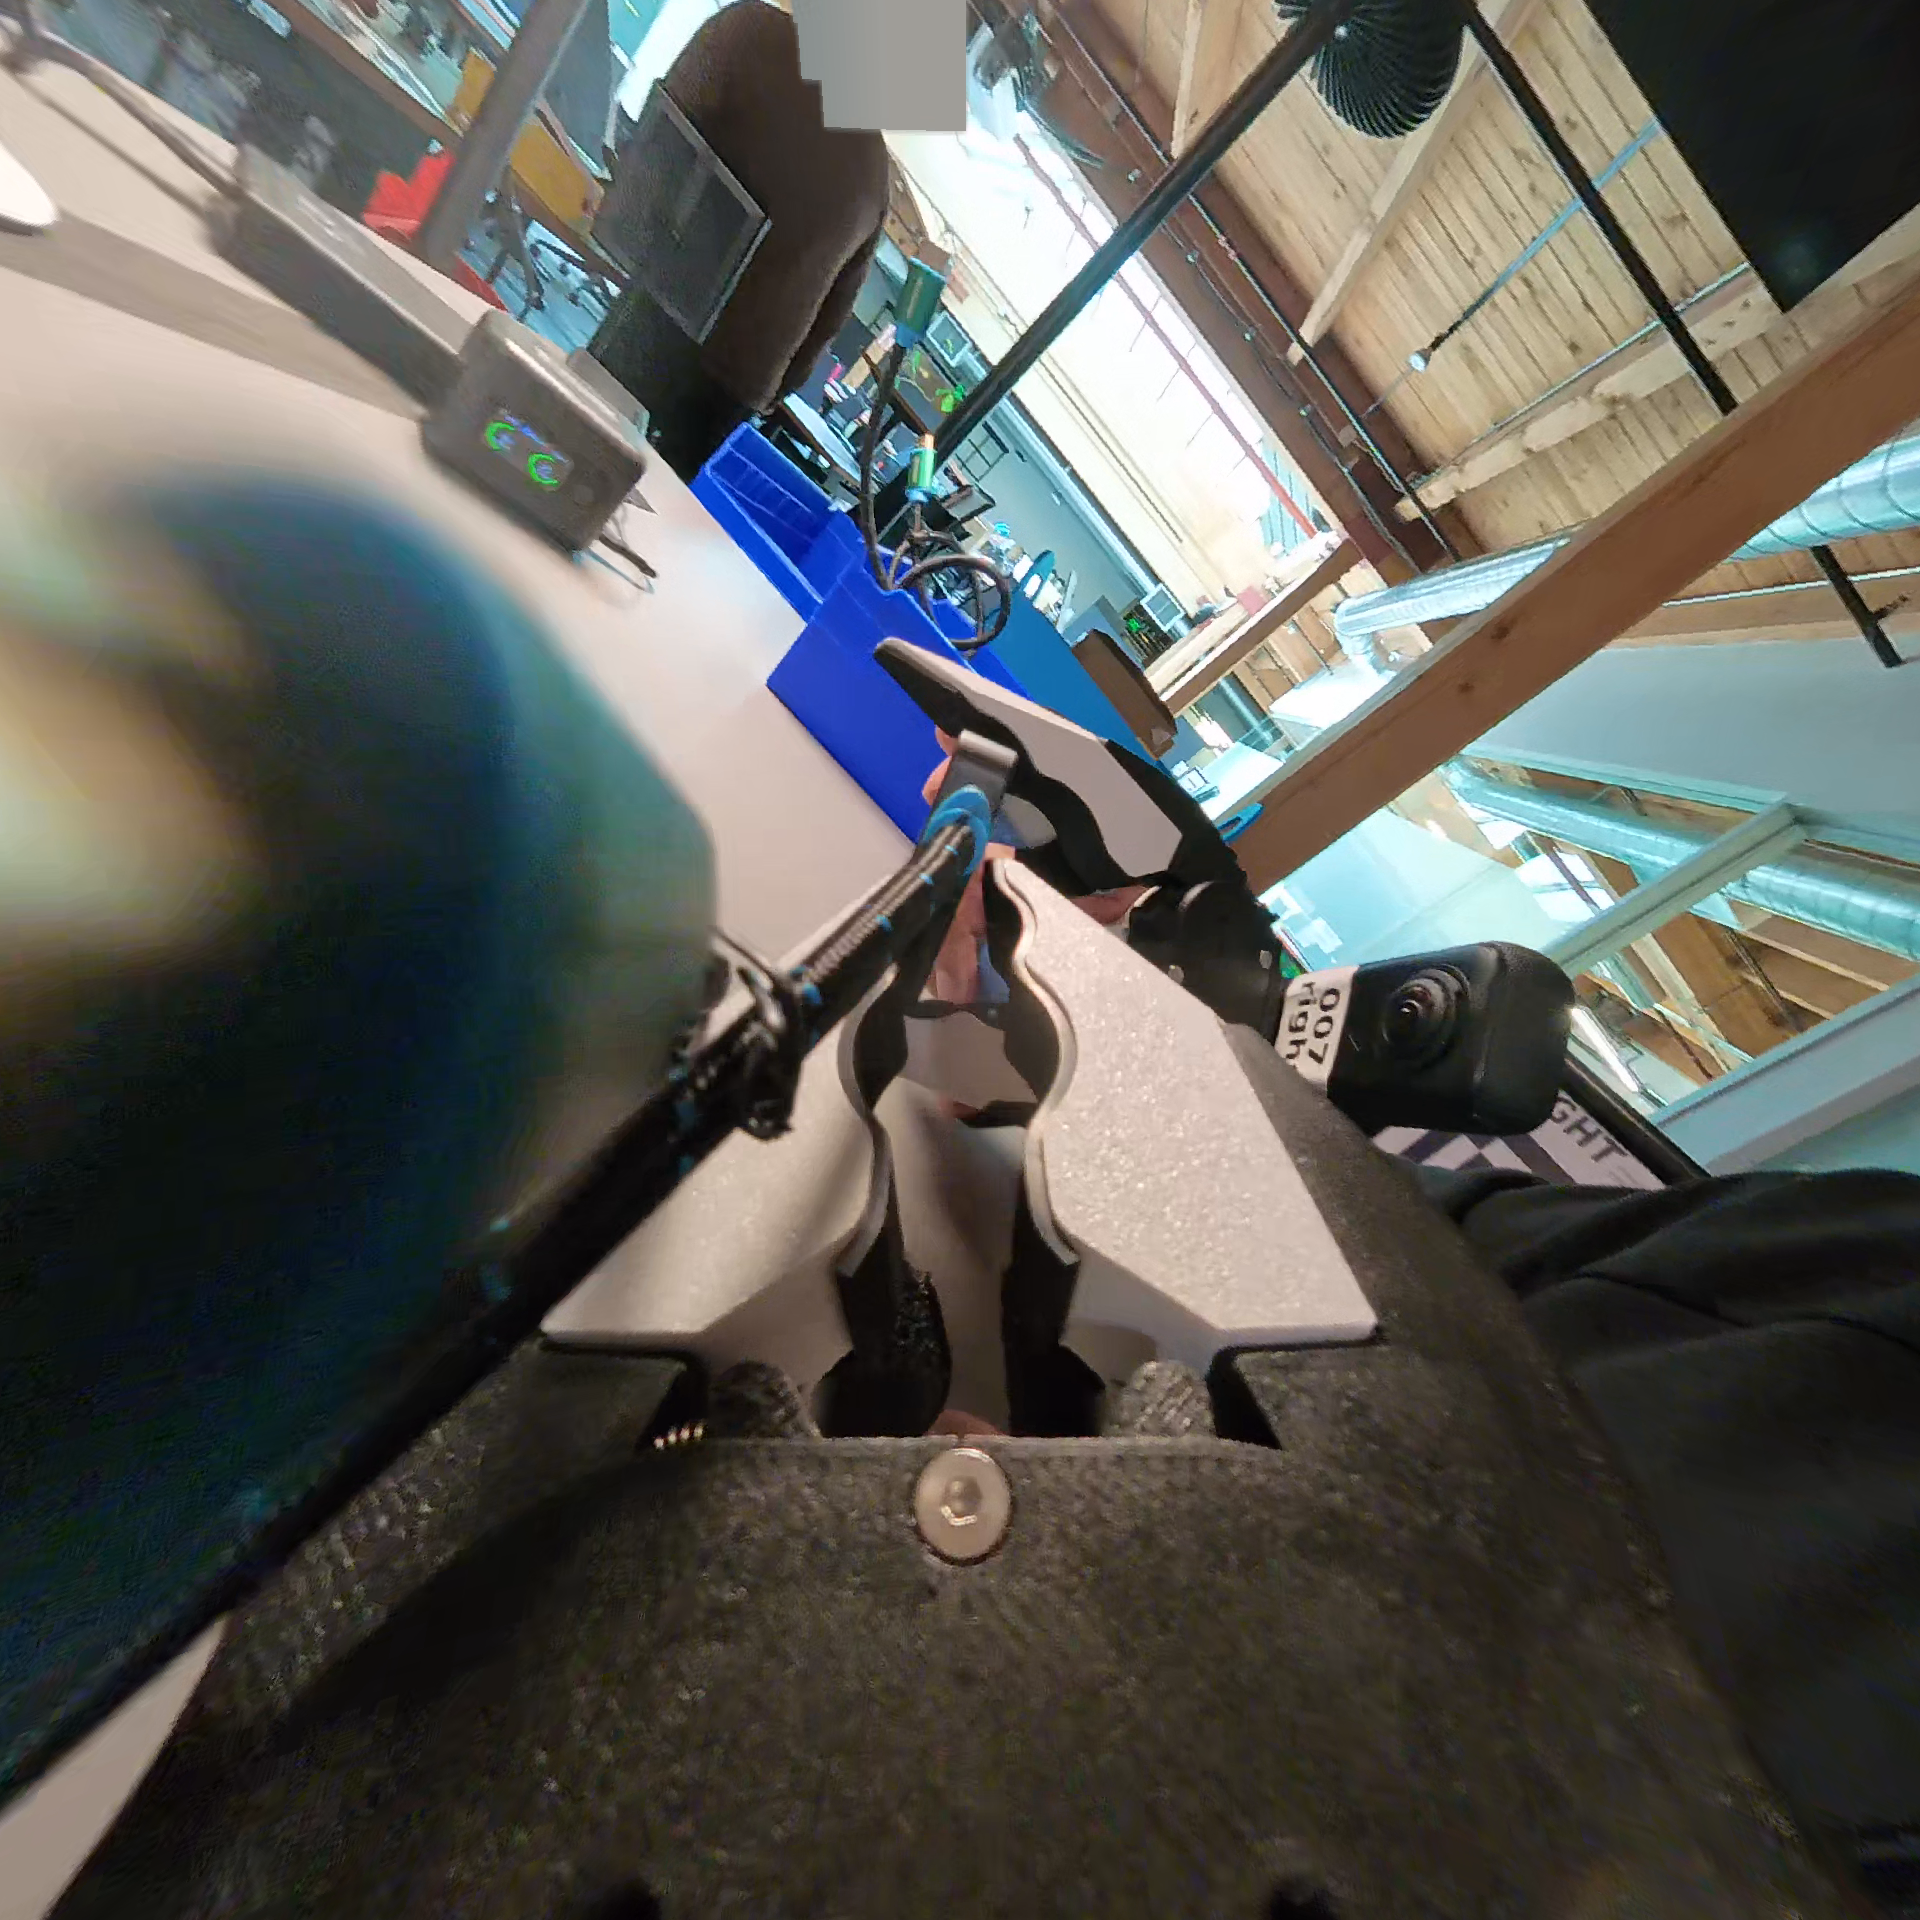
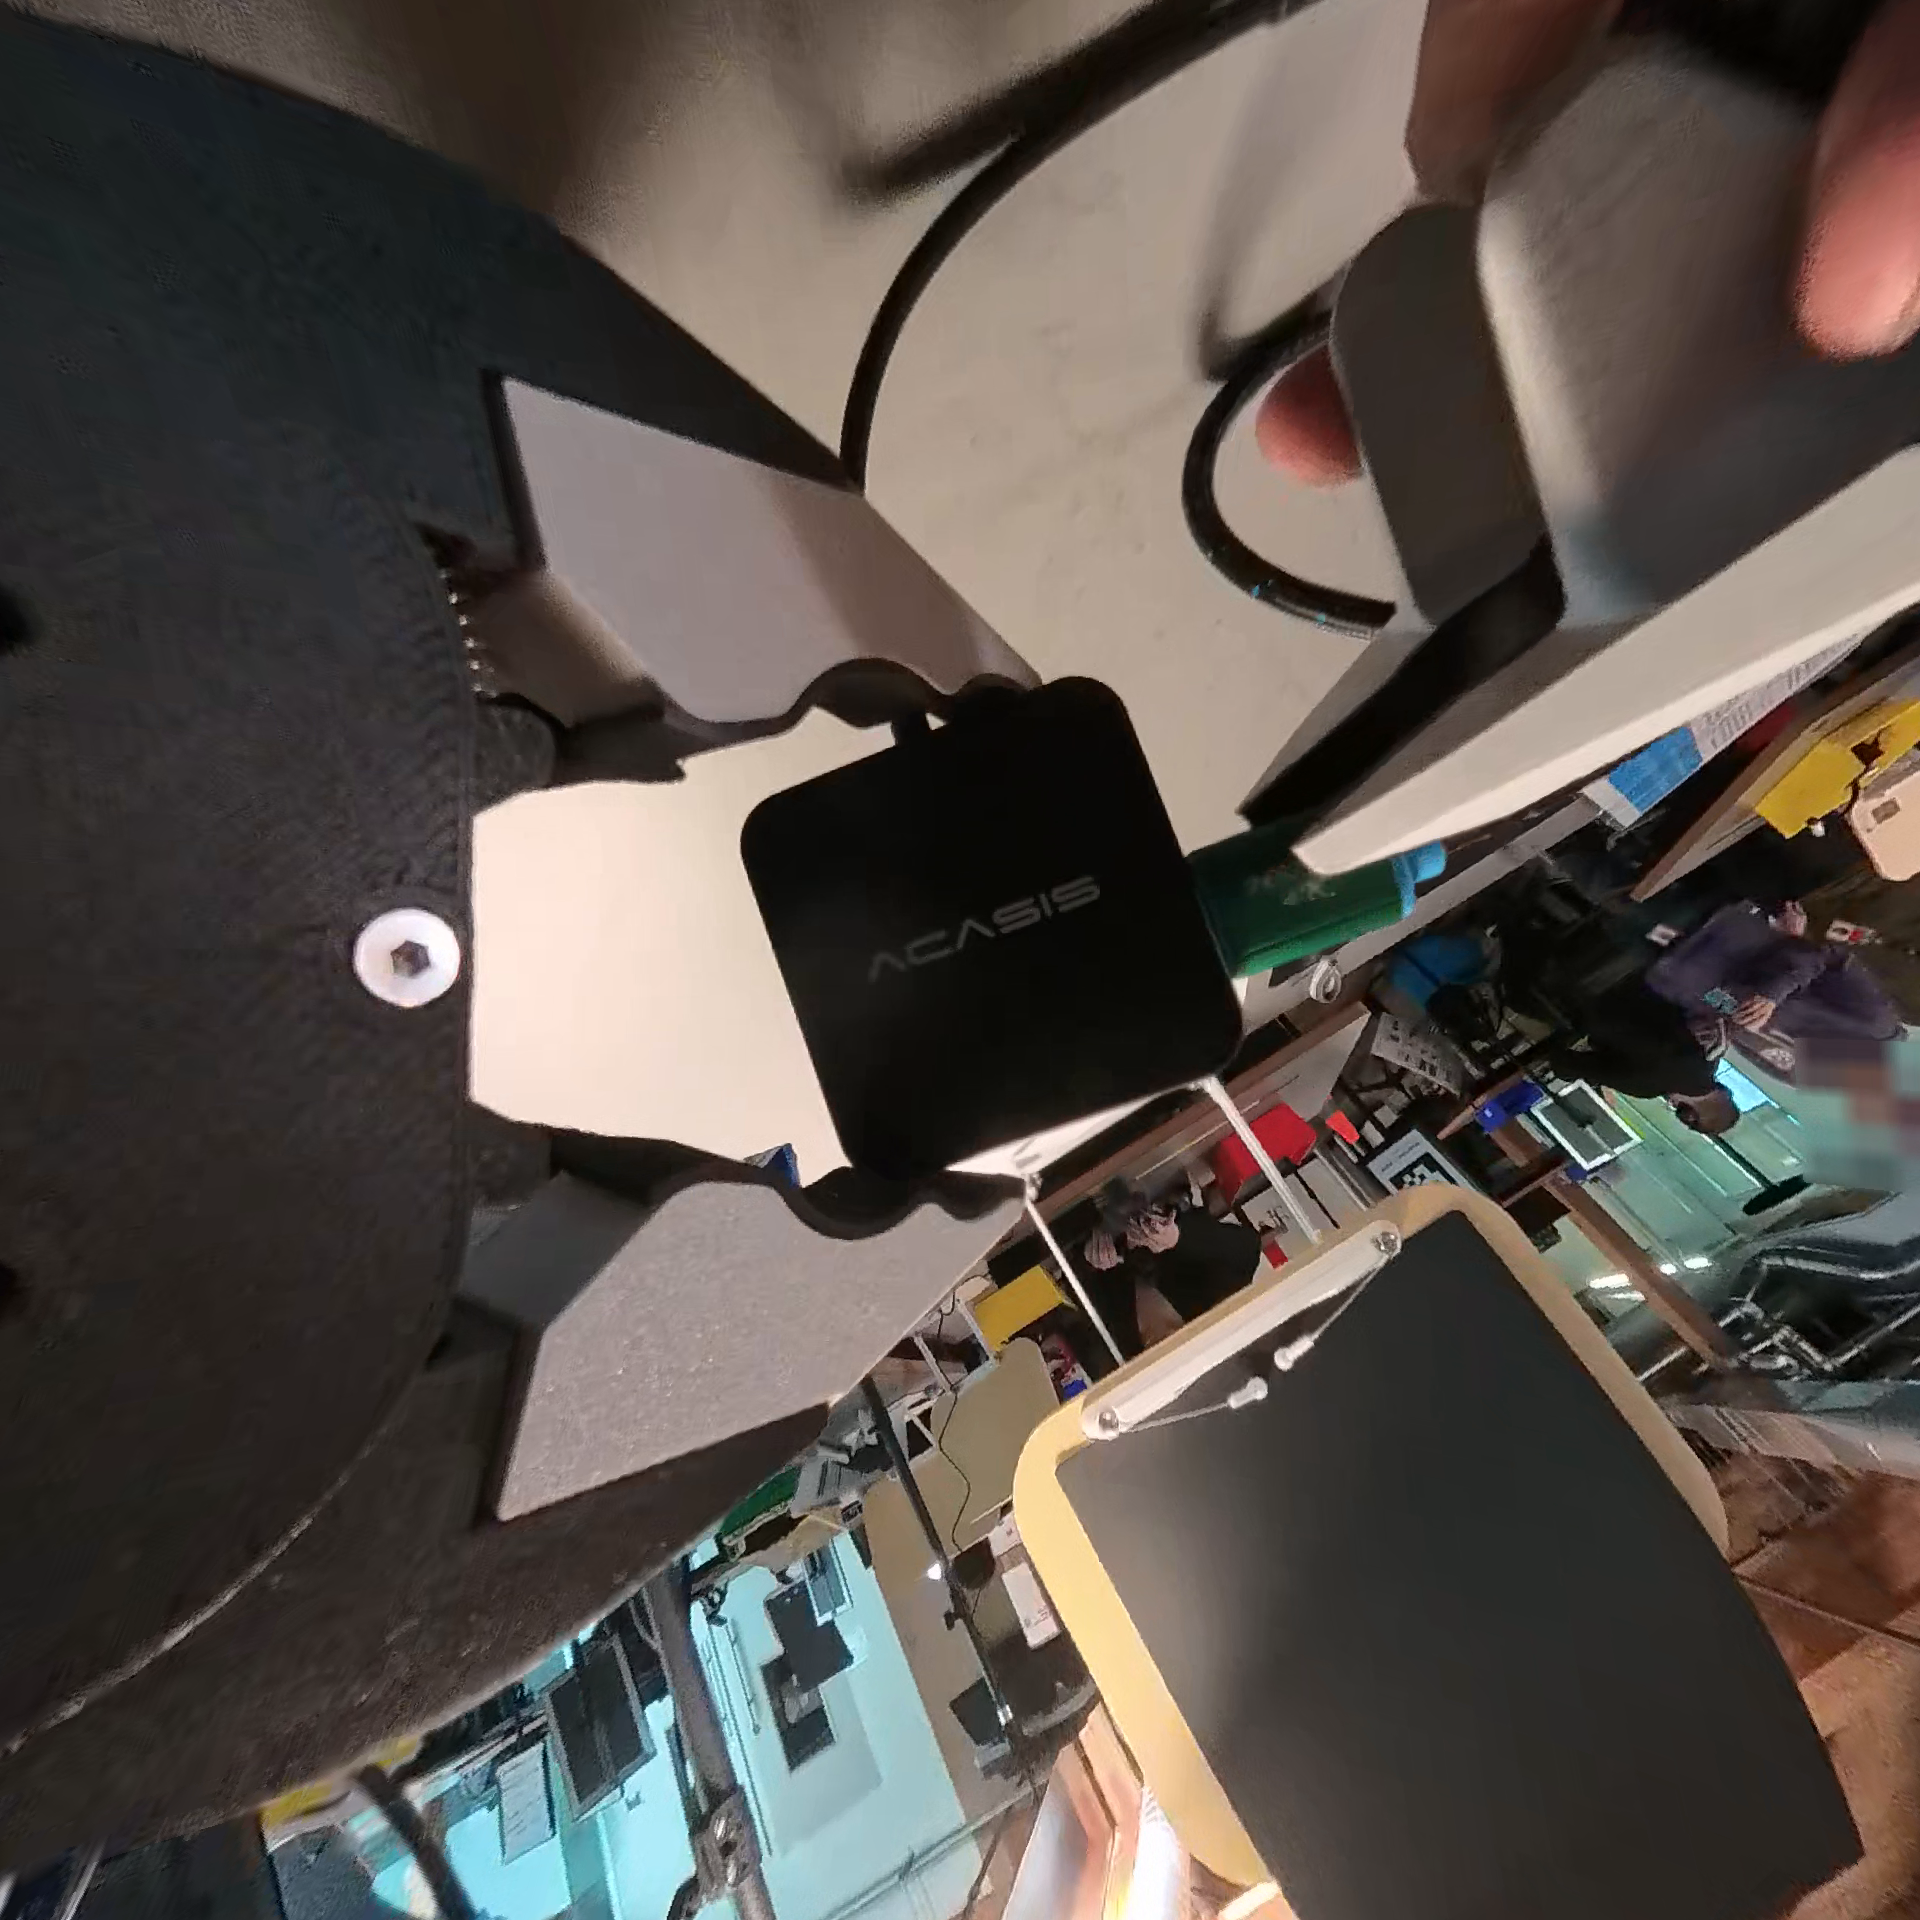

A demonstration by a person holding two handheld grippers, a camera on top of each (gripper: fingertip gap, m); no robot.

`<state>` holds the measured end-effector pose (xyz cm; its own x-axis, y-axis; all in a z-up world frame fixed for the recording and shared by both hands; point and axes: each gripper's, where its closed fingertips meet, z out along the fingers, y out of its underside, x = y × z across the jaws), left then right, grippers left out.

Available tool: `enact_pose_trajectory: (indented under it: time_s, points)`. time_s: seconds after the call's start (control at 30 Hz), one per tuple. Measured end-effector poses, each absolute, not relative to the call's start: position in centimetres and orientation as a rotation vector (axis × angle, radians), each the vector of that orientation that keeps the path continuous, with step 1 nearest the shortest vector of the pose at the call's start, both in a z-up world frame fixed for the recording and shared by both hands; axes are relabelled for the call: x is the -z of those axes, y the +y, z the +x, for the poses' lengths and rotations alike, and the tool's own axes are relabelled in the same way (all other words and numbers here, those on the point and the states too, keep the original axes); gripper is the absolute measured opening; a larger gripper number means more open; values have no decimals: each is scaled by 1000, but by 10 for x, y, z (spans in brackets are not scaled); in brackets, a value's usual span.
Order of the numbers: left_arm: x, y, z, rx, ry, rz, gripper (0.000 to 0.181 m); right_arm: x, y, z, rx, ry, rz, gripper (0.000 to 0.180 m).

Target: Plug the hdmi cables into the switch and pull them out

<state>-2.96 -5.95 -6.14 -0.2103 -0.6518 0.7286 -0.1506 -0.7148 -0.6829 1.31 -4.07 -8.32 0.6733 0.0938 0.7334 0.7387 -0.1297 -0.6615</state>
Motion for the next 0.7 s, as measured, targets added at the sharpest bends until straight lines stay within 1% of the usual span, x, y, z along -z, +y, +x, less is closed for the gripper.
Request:
enact_pose_trajectory:
  time_s: [0.03,0.1,0.2,0.27,0.4,0.53,0.6,0.7]
  points:
    - [59,-62,-30,2004,960,-1691,10,81,-42,16,658,-690,-1628,88]
    - [53,-66,-33,2014,994,-1646,18,77,-45,27,691,-671,-1638,88]
    - [40,-72,-38,2013,1038,-1548,19,64,-59,53,749,-599,-1668,87]
    - [31,-75,-43,2027,1047,-1476,19,43,-77,81,818,-511,-1674,88]
    - [25,-76,-45,2023,1050,-1434,19,-15,-142,165,924,-215,-1705,87]
    - [31,-79,-43,2019,1067,-1452,19,-58,-241,271,962,212,-1743,86]
    - [34,-81,-40,2009,1084,-1459,19,-57,-288,318,914,413,-1759,86]
    - [38,-86,-37,1989,1112,-1461,19,-14,-328,368,729,646,-1858,86]
